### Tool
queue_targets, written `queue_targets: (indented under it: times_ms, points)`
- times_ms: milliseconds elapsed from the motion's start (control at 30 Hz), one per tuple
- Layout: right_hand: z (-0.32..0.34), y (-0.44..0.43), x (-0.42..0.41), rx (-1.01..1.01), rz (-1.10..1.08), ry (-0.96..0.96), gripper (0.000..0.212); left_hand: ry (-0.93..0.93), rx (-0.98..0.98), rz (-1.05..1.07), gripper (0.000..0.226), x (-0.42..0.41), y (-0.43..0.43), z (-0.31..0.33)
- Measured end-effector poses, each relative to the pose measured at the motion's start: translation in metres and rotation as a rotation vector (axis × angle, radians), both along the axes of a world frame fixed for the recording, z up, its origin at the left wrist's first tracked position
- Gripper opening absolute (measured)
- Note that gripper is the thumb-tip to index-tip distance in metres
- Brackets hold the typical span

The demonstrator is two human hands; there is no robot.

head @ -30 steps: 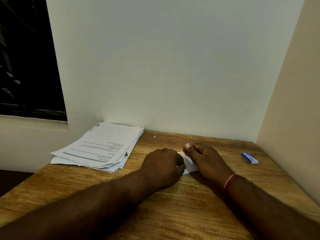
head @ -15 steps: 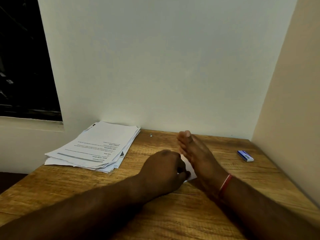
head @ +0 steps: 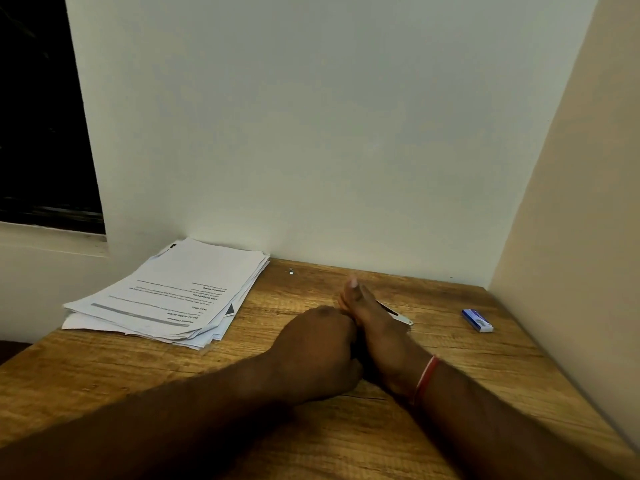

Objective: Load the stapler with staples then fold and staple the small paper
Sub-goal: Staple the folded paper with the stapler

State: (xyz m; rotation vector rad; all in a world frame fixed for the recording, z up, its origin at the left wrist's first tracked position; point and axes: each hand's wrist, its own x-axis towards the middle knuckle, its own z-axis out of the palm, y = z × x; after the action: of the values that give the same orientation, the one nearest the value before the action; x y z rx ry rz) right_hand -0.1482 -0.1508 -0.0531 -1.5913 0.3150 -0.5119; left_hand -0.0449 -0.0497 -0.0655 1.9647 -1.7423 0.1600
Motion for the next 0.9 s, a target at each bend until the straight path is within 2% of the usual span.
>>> queue_targets:
  times_ms: [33,67,133,167,200,267,367,467,500,533,600,633,667,800,867,900]
  points:
    - [0.0,0.001,0.0,-0.026,-0.02,0.034,0.035,-0.006,-0.007,-0.008,0.017,-0.002,0.0,0.001]
    - [0.0,0.002,0.0,-0.037,-0.028,0.056,0.053,-0.017,-0.014,-0.013,0.017,-0.004,0.0,0.002]
    - [0.0,0.001,0.0,-0.038,-0.007,0.077,0.115,-0.041,-0.024,-0.004,0.019,-0.006,0.0,0.001]
    - [0.0,0.002,0.001,-0.04,0.0,0.073,0.128,-0.041,-0.026,0.002,0.02,-0.006,0.0,0.001]
    - [0.0,0.002,0.003,-0.047,-0.011,0.08,0.13,-0.035,-0.02,0.008,0.021,-0.006,0.0,0.001]
    - [0.001,0.004,0.003,-0.05,-0.031,0.129,0.121,-0.027,-0.006,0.011,0.02,-0.006,0.001,0.003]
    - [0.001,0.005,0.002,-0.097,-0.052,0.149,0.092,-0.013,-0.002,0.003,0.019,-0.007,0.003,0.007]
    - [-0.003,0.003,0.001,-0.089,-0.09,0.194,0.107,0.002,-0.003,0.003,0.021,-0.01,0.006,0.008]
    - [-0.002,0.004,-0.001,-0.069,-0.093,0.202,0.106,0.002,-0.007,-0.002,0.02,-0.01,0.006,0.008]
    - [0.0,0.005,-0.003,-0.056,-0.092,0.203,0.096,0.002,-0.012,-0.005,0.02,-0.01,0.006,0.008]
    - [0.008,0.011,-0.006,-0.082,-0.102,0.227,0.058,-0.001,-0.022,-0.005,0.021,-0.011,0.006,0.009]
    - [0.01,0.012,-0.007,-0.101,-0.119,0.227,0.054,0.0,-0.021,-0.007,0.021,-0.011,0.006,0.009]
    - [0.011,0.011,-0.008,-0.107,-0.144,0.235,0.061,0.001,-0.017,-0.009,0.022,-0.011,0.006,0.009]
    - [0.005,0.004,-0.003,-0.087,-0.127,0.243,0.114,0.002,0.004,-0.012,0.024,-0.011,0.005,0.007]
    - [0.002,0.002,0.001,-0.092,-0.125,0.25,0.114,0.018,0.017,-0.013,0.024,-0.009,0.006,0.007]
    - [0.0,0.0,0.001,-0.092,-0.125,0.26,0.108,0.028,0.025,-0.013,0.023,-0.008,0.007,0.007]
